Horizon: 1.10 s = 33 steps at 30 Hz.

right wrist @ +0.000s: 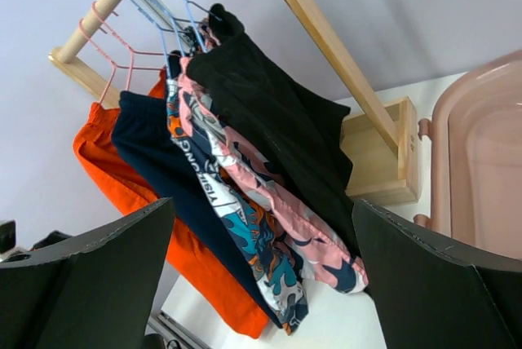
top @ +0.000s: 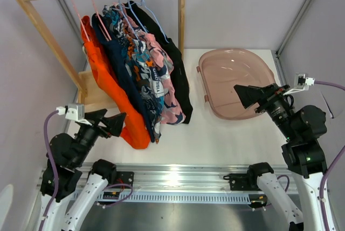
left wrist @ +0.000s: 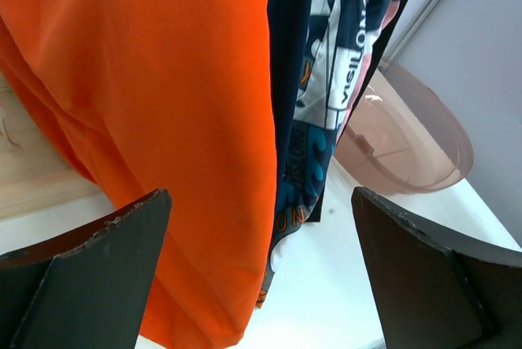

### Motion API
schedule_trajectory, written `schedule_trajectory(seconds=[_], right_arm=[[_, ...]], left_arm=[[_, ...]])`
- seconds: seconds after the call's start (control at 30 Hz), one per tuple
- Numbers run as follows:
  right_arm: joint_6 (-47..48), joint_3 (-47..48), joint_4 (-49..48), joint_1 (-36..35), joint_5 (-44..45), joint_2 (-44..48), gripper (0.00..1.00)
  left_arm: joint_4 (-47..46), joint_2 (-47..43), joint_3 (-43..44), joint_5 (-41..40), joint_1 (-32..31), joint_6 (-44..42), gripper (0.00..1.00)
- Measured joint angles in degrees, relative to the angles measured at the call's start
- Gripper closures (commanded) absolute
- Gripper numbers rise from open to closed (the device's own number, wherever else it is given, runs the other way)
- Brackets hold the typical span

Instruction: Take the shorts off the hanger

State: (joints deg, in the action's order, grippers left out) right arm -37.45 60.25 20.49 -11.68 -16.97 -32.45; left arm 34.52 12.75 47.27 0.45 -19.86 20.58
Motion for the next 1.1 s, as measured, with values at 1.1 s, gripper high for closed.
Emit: schedule_trajectory(seconds=[1.1], right_arm=[[14.58,3.17,6.62,-37.70,33.29,-11.89,0.01]], left_arm=[[6.97,39.85,61.42,-8.70,0.00,-5.03,0.12]])
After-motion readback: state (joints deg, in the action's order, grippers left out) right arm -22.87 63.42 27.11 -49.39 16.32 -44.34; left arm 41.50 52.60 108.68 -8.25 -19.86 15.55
